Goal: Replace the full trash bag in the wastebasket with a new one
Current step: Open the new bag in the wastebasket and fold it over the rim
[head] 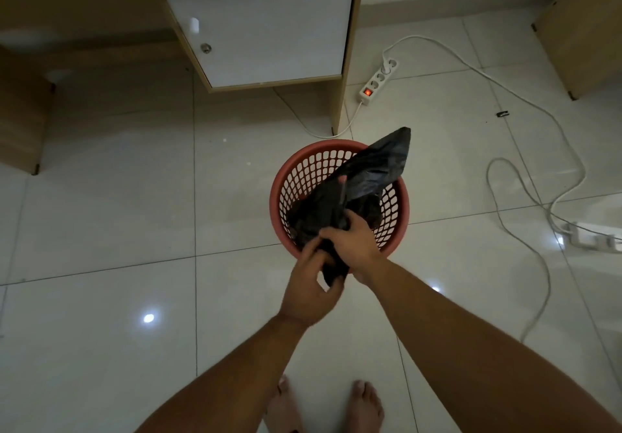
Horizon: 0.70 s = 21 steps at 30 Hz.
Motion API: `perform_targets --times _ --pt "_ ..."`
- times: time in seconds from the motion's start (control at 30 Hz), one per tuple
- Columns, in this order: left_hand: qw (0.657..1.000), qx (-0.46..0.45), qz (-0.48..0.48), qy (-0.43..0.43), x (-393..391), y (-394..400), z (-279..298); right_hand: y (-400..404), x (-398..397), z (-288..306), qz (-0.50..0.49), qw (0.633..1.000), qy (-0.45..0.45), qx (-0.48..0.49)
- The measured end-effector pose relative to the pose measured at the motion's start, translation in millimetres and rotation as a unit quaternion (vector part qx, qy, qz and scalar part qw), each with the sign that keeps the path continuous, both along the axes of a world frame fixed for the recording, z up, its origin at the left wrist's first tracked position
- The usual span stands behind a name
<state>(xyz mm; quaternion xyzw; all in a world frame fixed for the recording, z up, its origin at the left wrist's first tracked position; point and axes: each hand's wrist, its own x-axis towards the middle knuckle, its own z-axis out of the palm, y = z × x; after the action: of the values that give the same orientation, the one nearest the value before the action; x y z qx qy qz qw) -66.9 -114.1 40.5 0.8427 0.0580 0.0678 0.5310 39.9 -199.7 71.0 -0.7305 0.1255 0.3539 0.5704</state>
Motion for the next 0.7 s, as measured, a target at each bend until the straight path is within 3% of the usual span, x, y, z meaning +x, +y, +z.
perform_targets --times 0.07,0.1,0.17,0.23,0.33,0.4,0.53,0.6,0.7 --pt "0.999 -0.045 0.028 -0.003 -6 4 2 -2 5 -9 -0.027 0.999 0.036 0.0" --pt "0.992 -0.086 0.089 0.0 -7 8 2 -6 6 -12 -0.033 0.998 0.062 0.001" --pt "0.953 -0.137 0.264 0.059 -2 21 4 -16 4 -15 -0.044 0.993 0.109 0.013" --pt "0.923 -0.154 0.323 0.143 7 37 5 -25 -3 -19 -0.02 0.99 0.137 0.017" --pt "0.98 -0.036 0.151 0.125 13 54 1 -30 -10 -19 0.037 0.989 0.137 0.033" --pt "0.99 0.082 0.048 0.101 17 61 0 -30 -5 -15 0.087 0.991 0.1 0.026" --pt "0.974 0.196 0.05 0.099 25 65 6 -35 25 -12 0.168 0.98 0.008 -0.107" --pt "0.967 0.212 0.061 0.126 28 64 7 -40 39 -11 0.136 0.975 -0.044 -0.172" --pt "0.953 0.258 0.063 0.144 31 55 8 -46 47 -4 0.058 0.911 -0.21 -0.349"
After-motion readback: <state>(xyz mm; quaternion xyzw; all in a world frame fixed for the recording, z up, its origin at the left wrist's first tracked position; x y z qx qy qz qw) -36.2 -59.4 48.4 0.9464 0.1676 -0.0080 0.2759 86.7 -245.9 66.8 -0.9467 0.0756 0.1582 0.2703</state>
